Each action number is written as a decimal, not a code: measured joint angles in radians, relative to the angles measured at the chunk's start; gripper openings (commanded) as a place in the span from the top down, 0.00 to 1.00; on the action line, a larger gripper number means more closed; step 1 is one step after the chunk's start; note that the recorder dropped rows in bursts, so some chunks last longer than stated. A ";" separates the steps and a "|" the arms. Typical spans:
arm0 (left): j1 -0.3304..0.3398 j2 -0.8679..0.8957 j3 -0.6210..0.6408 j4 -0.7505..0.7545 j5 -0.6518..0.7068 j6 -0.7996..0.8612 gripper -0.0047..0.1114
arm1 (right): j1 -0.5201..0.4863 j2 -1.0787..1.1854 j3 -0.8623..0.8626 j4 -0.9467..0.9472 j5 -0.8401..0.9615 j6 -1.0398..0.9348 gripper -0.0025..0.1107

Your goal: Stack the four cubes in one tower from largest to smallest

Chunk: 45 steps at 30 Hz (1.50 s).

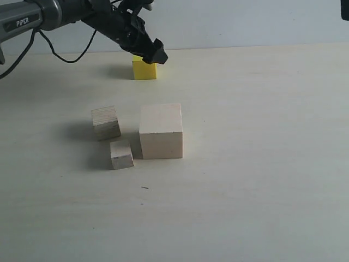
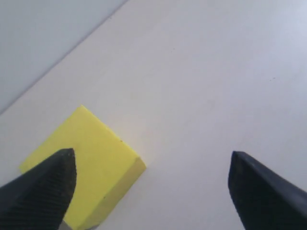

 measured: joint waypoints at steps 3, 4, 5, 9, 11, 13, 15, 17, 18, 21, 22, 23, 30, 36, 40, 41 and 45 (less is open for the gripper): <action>0.014 -0.002 0.000 -0.030 0.002 0.027 0.25 | 0.000 0.000 0.000 0.003 0.000 0.000 0.98; 0.019 -0.002 0.000 -0.038 0.002 0.031 0.25 | 0.000 0.000 0.000 0.003 0.000 0.000 0.98; 0.029 -0.002 0.000 -0.046 -0.002 0.034 0.25 | 0.000 0.000 0.000 0.003 0.000 0.000 0.98; 0.053 -0.002 0.000 -0.121 -0.044 0.037 0.25 | 0.000 0.000 0.000 0.003 -0.004 0.000 0.98; 0.058 -0.002 0.000 -0.149 -0.061 0.040 0.25 | 0.000 0.000 0.000 0.005 -0.004 0.000 0.98; 0.059 -0.002 0.000 -0.169 -0.069 0.041 0.25 | 0.000 0.000 0.000 0.012 -0.006 0.000 0.98; 0.059 -0.002 0.000 -0.183 -0.070 0.041 0.25 | 0.000 0.000 0.000 0.012 -0.006 0.006 0.98; 0.057 0.000 0.000 -0.190 -0.070 0.041 0.25 | 0.000 0.000 0.000 0.012 -0.006 0.010 0.98; 0.057 0.003 0.000 -0.195 -0.070 0.041 0.25 | 0.000 0.000 0.000 0.012 -0.008 0.012 0.98; 0.057 0.020 0.000 -0.197 -0.070 0.042 0.25 | 0.000 0.000 0.000 0.012 -0.008 0.012 0.98; 0.057 0.025 0.000 -0.197 -0.070 0.042 0.25 | 0.000 0.000 0.000 0.012 -0.008 0.012 0.98; 0.057 0.030 0.000 -0.197 -0.070 0.042 0.25 | 0.000 0.000 0.000 0.012 -0.008 0.015 0.98; 0.057 0.047 0.000 -0.197 -0.102 0.045 0.25 | 0.000 0.000 0.000 0.012 -0.008 0.015 0.98; 0.057 0.082 0.000 -0.210 -0.126 0.045 0.25 | 0.000 0.000 0.000 0.012 -0.008 0.015 0.98; 0.057 0.087 0.000 -0.220 -0.141 0.048 0.25 | 0.000 0.000 0.000 0.012 -0.008 0.015 0.98; 0.057 0.087 0.000 -0.220 -0.141 0.048 0.25 | 0.000 0.000 0.000 0.012 -0.008 0.015 0.98; 0.057 0.088 0.000 -0.222 -0.145 0.048 0.25 | 0.000 0.000 0.000 0.012 -0.008 0.015 0.98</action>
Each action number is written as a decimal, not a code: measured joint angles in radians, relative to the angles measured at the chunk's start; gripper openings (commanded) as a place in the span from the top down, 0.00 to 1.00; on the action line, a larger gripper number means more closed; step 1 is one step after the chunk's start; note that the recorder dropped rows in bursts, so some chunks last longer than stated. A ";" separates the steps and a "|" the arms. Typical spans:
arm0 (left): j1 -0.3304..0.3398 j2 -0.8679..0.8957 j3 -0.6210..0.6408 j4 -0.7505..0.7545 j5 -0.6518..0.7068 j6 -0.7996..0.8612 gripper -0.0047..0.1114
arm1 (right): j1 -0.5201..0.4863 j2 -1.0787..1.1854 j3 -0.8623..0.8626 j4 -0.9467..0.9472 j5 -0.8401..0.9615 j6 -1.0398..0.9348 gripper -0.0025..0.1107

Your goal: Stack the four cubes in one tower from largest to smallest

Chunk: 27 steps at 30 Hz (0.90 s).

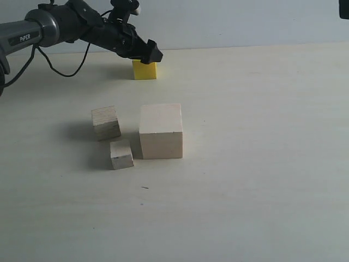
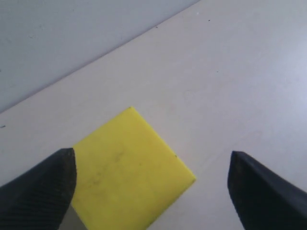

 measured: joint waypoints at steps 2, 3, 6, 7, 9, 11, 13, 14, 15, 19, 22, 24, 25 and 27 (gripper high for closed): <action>0.000 0.000 0.000 -0.002 -0.002 -0.002 0.25 | 0.000 0.000 0.000 0.000 0.000 0.000 0.98; 0.000 0.000 0.000 -0.002 -0.002 -0.002 0.25 | 0.000 0.000 0.000 0.000 0.000 0.000 0.98; 0.000 0.001 0.000 -0.002 0.001 -0.002 0.25 | 0.000 0.000 0.000 0.000 0.000 0.000 0.98; 0.000 0.001 0.000 -0.002 0.006 -0.004 0.25 | 0.000 0.000 0.000 0.000 0.000 0.000 0.98; 0.000 0.001 0.000 -0.004 0.010 -0.010 0.25 | 0.000 0.000 0.000 0.000 0.000 0.000 0.98; 0.000 0.001 0.000 -0.006 0.017 -0.010 0.25 | 0.000 0.000 0.000 0.000 0.000 0.000 0.98; 0.000 0.001 0.000 -0.008 0.028 -0.011 0.25 | 0.000 0.000 0.000 0.000 0.000 0.000 0.98; 0.000 0.001 0.000 -0.008 0.033 -0.011 0.25 | 0.000 0.000 0.000 0.000 0.000 0.000 0.98; 0.000 0.001 0.000 -0.010 0.038 -0.011 0.25 | 0.000 0.000 0.000 0.000 0.000 0.000 0.98; 0.000 0.001 -0.002 -0.010 0.042 -0.012 0.27 | 0.000 0.000 0.000 0.000 0.000 0.002 0.98; 0.000 0.001 -0.003 -0.010 0.044 -0.012 0.27 | 0.000 0.000 0.000 0.000 0.000 0.002 0.98; 0.000 0.001 -0.003 -0.010 0.044 -0.012 0.27 | 0.000 0.000 0.000 0.000 0.000 0.002 0.98; 0.000 0.001 -0.003 -0.010 0.044 -0.012 0.27 | 0.000 0.000 0.000 0.000 0.000 0.002 0.98; 0.000 0.001 -0.003 -0.010 0.044 -0.012 0.27 | 0.000 0.000 0.000 0.000 0.000 0.002 0.98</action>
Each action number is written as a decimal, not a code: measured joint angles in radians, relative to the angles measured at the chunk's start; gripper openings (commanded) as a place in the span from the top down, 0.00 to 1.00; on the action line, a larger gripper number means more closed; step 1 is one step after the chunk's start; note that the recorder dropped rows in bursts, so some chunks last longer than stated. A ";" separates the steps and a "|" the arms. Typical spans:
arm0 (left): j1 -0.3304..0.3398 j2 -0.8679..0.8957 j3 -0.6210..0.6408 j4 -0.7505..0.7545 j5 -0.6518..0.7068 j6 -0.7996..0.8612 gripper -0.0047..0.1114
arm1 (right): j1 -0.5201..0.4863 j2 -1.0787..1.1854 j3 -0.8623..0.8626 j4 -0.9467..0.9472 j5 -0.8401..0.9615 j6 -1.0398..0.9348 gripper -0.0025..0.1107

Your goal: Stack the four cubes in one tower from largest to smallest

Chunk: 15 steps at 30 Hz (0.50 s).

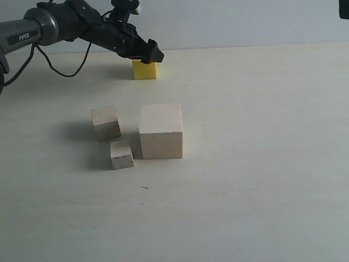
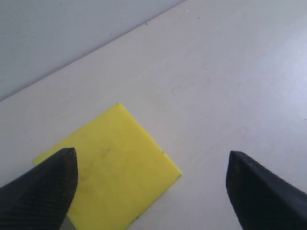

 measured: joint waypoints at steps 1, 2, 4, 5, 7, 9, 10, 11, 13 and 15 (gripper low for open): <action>0.000 0.000 0.000 0.000 0.000 0.000 0.27 | 0.000 0.000 0.000 0.000 0.000 0.000 0.98; 0.000 0.000 0.000 0.000 0.000 0.000 0.27 | 0.000 0.000 0.000 0.000 0.000 0.000 0.98; 0.000 0.000 0.000 0.000 0.000 0.000 0.27 | 0.000 0.000 0.000 0.000 0.000 0.000 0.98; 0.000 0.000 0.000 0.000 0.000 0.000 0.27 | 0.000 0.000 0.000 0.000 0.000 0.000 0.98; 0.000 0.000 0.000 -0.002 0.002 0.000 0.27 | 0.000 0.000 0.000 0.000 0.000 0.000 0.98; 0.000 0.000 0.000 -0.004 0.002 0.000 0.27 | 0.000 0.000 0.000 0.000 0.000 0.000 0.98; 0.000 0.002 0.000 -0.006 0.004 0.000 0.27 | 0.000 0.000 0.000 0.000 0.000 0.000 0.98; 0.000 0.002 0.000 -0.006 0.006 0.000 0.27 | 0.000 0.000 0.000 0.000 0.000 0.000 0.98; 0.000 0.002 -0.002 -0.006 0.017 0.000 0.28 | 0.000 0.000 0.000 0.000 0.000 0.000 0.98; 0.000 0.002 -0.002 -0.006 0.021 0.000 0.28 | 0.000 0.000 0.000 0.000 0.000 0.000 0.98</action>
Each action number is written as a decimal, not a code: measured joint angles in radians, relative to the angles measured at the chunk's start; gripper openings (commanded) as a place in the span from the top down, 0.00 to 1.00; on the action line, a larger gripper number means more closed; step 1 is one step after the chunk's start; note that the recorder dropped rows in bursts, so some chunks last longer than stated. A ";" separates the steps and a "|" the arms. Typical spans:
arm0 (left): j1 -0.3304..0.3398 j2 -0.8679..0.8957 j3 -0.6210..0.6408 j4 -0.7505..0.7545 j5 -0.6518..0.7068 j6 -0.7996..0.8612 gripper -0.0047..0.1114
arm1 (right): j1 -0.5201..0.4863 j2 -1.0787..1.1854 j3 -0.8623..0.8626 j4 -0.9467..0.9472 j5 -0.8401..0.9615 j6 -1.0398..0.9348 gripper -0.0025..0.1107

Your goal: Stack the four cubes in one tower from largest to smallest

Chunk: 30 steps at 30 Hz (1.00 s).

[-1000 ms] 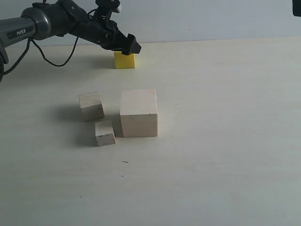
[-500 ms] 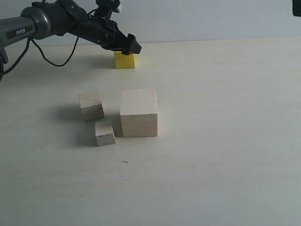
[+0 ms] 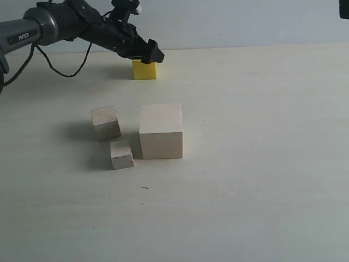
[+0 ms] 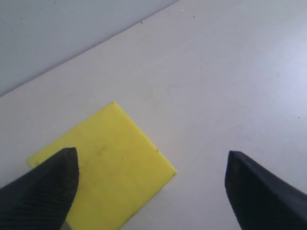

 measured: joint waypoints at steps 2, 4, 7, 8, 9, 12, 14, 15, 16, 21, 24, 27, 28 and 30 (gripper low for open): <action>0.000 0.000 0.000 -0.002 0.002 0.000 0.28 | 0.000 0.000 0.000 0.000 0.000 0.000 0.98; 0.000 -0.002 0.000 -0.002 0.012 0.000 0.28 | 0.000 0.000 0.000 0.000 0.000 0.000 0.98; 0.000 -0.014 0.000 0.006 0.038 -0.005 0.28 | 0.000 0.000 0.000 0.000 0.000 0.000 0.98; 0.000 -0.021 0.002 0.014 0.044 -0.007 0.28 | 0.000 0.000 0.000 0.000 0.000 0.000 0.98; 0.000 -0.023 0.002 0.017 0.050 -0.009 0.28 | 0.000 0.000 0.000 0.000 0.000 0.000 0.98; -0.001 -0.035 0.004 0.047 0.056 -0.011 0.28 | 0.000 0.000 0.000 0.000 0.000 0.000 0.98; -0.001 -0.045 0.004 0.074 0.056 -0.016 0.28 | 0.000 0.000 0.000 0.000 0.000 0.000 0.98; -0.003 -0.050 0.004 0.084 0.056 -0.023 0.28 | 0.000 0.000 0.000 0.000 0.000 0.000 0.98; -0.004 -0.053 0.004 0.099 0.055 -0.033 0.28 | 0.000 0.000 0.000 0.000 0.000 0.000 0.98; -0.004 -0.058 0.004 0.174 0.055 -0.084 0.28 | 0.000 0.000 0.000 0.000 0.000 0.000 0.98; -0.004 -0.058 0.004 0.211 0.053 -0.114 0.28 | 0.000 0.000 0.000 0.000 0.000 0.000 0.98; -0.004 -0.058 0.004 0.215 0.046 -0.125 0.28 | 0.000 0.000 0.000 0.000 0.000 0.000 0.98; -0.004 -0.058 0.004 0.215 0.042 -0.125 0.28 | 0.000 0.000 0.000 0.000 0.000 0.000 0.98; -0.004 -0.058 0.004 0.215 0.032 -0.129 0.28 | 0.000 0.000 0.000 0.000 0.000 0.000 0.98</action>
